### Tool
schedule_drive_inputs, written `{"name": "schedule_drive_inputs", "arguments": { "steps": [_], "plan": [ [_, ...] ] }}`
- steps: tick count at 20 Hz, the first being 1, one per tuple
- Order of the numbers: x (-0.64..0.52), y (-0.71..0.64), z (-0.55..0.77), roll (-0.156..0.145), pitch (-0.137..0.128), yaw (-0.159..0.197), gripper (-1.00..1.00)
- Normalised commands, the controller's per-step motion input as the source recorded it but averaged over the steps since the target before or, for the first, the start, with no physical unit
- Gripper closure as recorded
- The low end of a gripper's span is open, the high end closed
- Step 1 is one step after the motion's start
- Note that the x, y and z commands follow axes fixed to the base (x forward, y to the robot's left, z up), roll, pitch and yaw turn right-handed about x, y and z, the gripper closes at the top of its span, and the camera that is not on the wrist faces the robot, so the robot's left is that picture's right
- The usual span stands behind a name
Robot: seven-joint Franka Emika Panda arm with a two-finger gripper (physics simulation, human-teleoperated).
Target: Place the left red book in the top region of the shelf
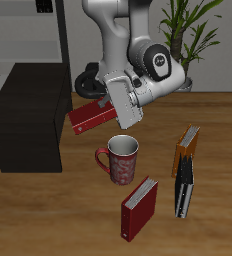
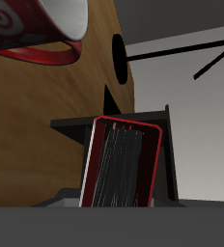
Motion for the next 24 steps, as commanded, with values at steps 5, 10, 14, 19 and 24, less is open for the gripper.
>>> {"name": "schedule_drive_inputs", "arguments": {
  "steps": [5,10,14,19,24],
  "plan": [
    [0.07,-0.18,0.14,-0.044,-0.010,-0.020,1.00],
    [0.05,-0.08,0.00,-0.009,0.009,-0.001,1.00],
    [0.09,-0.08,0.00,-0.015,-0.001,0.003,1.00],
    [0.03,-0.02,-0.03,0.001,-0.002,0.007,1.00],
    [0.08,-0.12,-0.18,-0.016,0.015,0.028,1.00]
  ]
}}
